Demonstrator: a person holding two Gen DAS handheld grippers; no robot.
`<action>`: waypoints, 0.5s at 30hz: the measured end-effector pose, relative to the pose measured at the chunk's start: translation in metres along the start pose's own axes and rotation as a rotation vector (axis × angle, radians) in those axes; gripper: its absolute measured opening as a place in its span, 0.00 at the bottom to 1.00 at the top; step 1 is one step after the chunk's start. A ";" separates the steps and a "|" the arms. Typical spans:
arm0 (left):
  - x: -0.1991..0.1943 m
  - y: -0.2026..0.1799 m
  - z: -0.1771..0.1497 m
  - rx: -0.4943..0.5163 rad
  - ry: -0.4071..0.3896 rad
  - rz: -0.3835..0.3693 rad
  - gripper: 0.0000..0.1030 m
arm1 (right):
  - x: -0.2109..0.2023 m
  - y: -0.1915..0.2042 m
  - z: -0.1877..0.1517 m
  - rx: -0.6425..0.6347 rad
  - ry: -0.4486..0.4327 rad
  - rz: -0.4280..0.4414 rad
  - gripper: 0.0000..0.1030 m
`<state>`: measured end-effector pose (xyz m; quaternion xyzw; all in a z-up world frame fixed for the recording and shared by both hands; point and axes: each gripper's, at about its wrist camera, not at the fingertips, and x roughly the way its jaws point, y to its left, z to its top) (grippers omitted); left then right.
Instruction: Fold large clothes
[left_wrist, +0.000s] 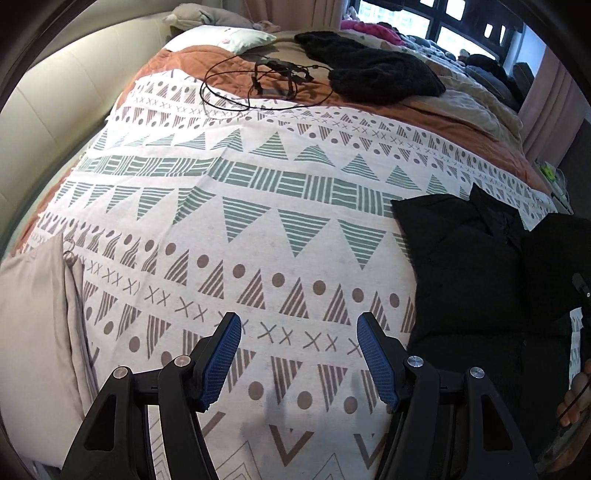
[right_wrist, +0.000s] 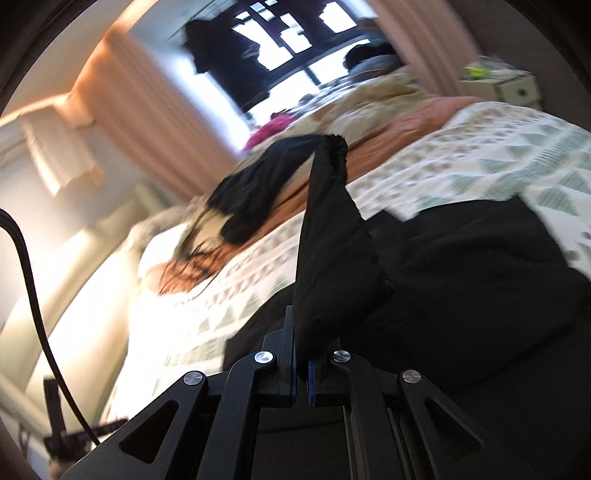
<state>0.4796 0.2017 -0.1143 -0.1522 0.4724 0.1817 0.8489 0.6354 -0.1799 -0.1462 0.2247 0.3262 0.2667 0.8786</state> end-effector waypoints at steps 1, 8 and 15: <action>0.001 0.002 -0.001 -0.005 0.004 0.000 0.65 | 0.011 0.013 -0.008 -0.030 0.039 0.014 0.08; 0.002 0.002 -0.006 -0.013 0.012 -0.013 0.65 | 0.053 0.051 -0.053 -0.146 0.258 0.051 0.64; 0.009 -0.024 -0.008 0.011 0.015 -0.058 0.65 | 0.040 0.025 -0.048 -0.095 0.273 -0.001 0.64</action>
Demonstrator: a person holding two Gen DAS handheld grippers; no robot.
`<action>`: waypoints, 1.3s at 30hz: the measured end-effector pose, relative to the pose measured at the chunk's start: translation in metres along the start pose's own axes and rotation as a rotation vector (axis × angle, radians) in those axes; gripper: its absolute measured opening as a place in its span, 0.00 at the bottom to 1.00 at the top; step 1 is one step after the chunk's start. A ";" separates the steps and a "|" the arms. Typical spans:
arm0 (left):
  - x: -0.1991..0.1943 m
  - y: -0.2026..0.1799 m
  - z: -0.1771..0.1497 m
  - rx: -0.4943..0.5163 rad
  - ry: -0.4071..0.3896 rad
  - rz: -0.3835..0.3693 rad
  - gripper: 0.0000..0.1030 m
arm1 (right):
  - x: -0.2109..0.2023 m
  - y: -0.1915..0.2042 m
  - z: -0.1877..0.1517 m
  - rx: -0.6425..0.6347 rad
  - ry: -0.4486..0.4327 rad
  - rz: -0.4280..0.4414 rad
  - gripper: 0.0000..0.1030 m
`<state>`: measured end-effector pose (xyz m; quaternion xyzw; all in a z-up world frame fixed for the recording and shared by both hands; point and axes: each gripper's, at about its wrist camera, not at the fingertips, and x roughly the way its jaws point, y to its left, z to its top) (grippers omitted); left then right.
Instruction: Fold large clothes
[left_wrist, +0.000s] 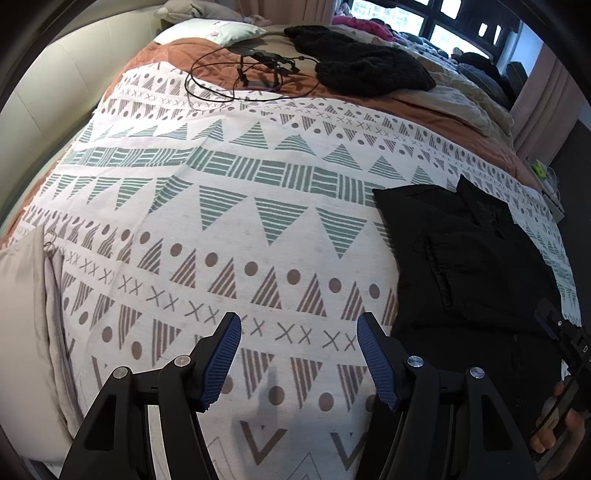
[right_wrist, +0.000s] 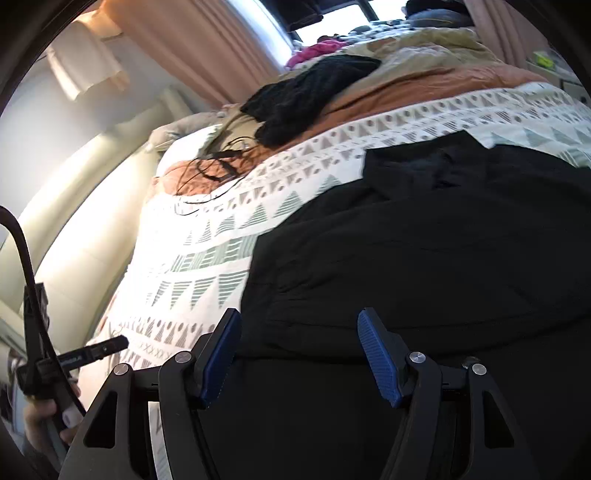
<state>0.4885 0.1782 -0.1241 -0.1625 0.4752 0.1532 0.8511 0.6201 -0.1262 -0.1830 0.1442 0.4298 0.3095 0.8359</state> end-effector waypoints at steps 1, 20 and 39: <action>0.002 -0.006 0.000 0.007 0.001 -0.007 0.65 | -0.004 -0.009 0.001 0.019 0.001 -0.017 0.64; 0.074 -0.134 -0.003 0.132 0.088 -0.173 0.65 | -0.070 -0.163 0.003 0.292 0.002 -0.250 0.64; 0.125 -0.165 0.001 0.164 0.151 -0.056 0.28 | -0.131 -0.259 -0.019 0.527 -0.038 -0.349 0.64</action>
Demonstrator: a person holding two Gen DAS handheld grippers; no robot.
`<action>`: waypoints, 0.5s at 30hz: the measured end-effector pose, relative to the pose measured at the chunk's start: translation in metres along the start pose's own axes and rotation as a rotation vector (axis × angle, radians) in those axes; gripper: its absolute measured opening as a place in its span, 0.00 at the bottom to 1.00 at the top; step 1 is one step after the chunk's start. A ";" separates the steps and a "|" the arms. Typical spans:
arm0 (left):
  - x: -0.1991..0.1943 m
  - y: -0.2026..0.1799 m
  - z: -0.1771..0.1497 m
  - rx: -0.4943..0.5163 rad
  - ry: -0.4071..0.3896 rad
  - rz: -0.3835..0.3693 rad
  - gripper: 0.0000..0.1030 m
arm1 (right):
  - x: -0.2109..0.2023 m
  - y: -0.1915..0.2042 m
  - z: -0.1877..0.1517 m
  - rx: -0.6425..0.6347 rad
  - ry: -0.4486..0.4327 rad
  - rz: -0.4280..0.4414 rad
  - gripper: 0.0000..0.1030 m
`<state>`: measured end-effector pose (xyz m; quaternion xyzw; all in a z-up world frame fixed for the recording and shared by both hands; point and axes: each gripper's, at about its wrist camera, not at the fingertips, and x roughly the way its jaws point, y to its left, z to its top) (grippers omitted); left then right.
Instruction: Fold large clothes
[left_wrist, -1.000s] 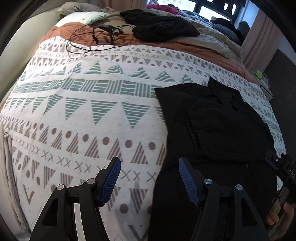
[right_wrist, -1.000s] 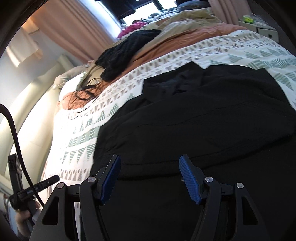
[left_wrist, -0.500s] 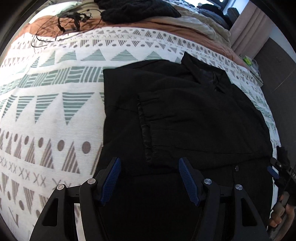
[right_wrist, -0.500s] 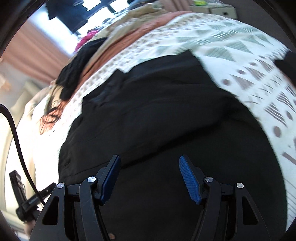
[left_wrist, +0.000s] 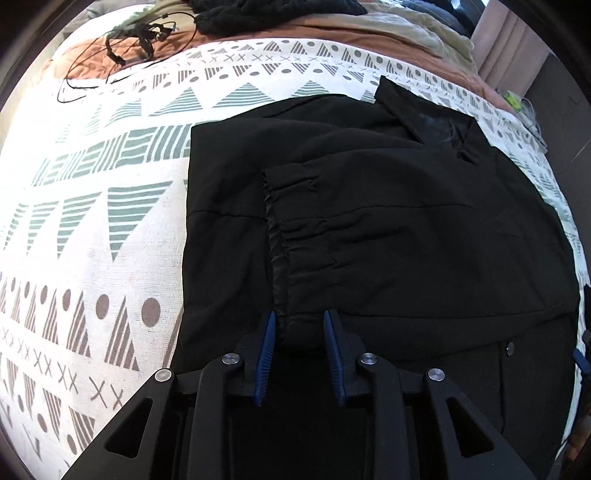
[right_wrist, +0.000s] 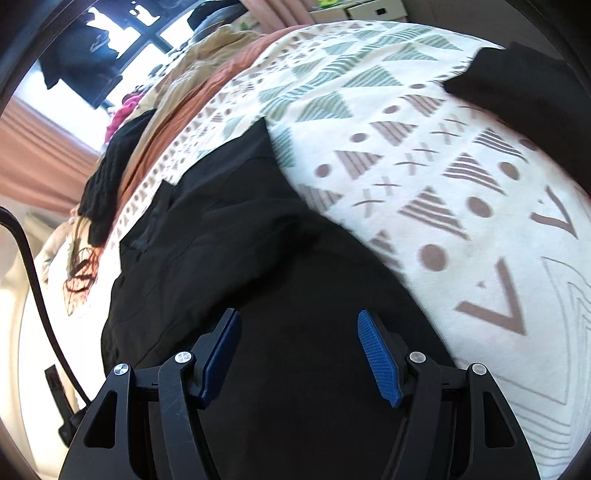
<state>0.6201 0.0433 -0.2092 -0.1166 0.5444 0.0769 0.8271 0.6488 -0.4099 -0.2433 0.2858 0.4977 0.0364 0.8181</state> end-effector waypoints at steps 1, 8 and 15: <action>-0.002 0.000 0.000 -0.006 0.001 0.004 0.28 | -0.002 -0.004 0.001 0.007 -0.003 0.001 0.64; -0.037 0.011 -0.020 0.031 0.002 -0.003 0.29 | -0.023 -0.014 -0.014 -0.010 -0.021 0.010 0.64; -0.089 0.039 -0.060 -0.044 -0.071 -0.077 0.66 | -0.052 -0.018 -0.041 -0.063 -0.071 -0.018 0.68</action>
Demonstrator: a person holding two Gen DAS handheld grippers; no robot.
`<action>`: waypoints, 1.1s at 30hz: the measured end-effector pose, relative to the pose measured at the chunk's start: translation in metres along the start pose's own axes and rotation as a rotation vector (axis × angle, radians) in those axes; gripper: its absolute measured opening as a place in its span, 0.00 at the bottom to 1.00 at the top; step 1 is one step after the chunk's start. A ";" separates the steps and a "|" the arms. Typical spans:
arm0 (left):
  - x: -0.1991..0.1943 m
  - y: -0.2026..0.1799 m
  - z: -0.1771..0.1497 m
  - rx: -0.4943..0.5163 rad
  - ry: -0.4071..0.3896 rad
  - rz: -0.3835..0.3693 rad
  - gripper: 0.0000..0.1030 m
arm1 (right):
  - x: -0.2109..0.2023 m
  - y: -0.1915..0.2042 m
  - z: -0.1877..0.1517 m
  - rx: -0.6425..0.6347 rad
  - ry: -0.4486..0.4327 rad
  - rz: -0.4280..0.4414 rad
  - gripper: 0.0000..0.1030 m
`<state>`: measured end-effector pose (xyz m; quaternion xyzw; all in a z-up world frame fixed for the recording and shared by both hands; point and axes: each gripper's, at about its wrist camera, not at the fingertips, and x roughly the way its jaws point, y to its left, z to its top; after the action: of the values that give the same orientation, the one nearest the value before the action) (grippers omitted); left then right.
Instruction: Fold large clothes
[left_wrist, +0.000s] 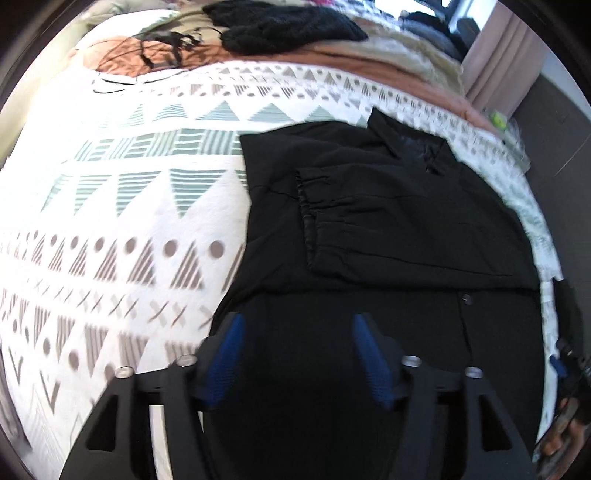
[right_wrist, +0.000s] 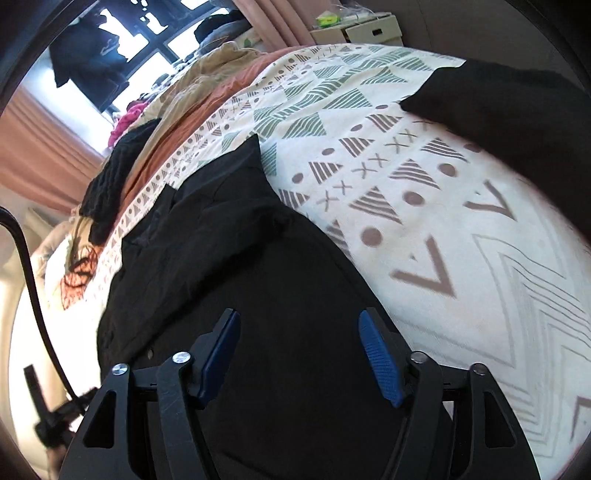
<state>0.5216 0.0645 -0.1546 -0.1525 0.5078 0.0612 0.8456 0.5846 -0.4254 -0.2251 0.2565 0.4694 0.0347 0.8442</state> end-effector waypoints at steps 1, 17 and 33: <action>-0.008 0.004 -0.006 -0.006 -0.008 -0.008 0.66 | -0.005 -0.002 -0.006 -0.002 -0.004 0.004 0.68; -0.091 0.040 -0.093 -0.052 -0.107 -0.074 0.66 | -0.110 -0.019 -0.075 -0.118 -0.059 0.015 0.88; -0.110 0.064 -0.203 -0.097 -0.092 -0.125 0.66 | -0.174 -0.082 -0.128 -0.135 -0.068 0.022 0.88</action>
<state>0.2824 0.0654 -0.1592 -0.2216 0.4544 0.0396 0.8619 0.3687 -0.4972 -0.1832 0.2051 0.4345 0.0668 0.8745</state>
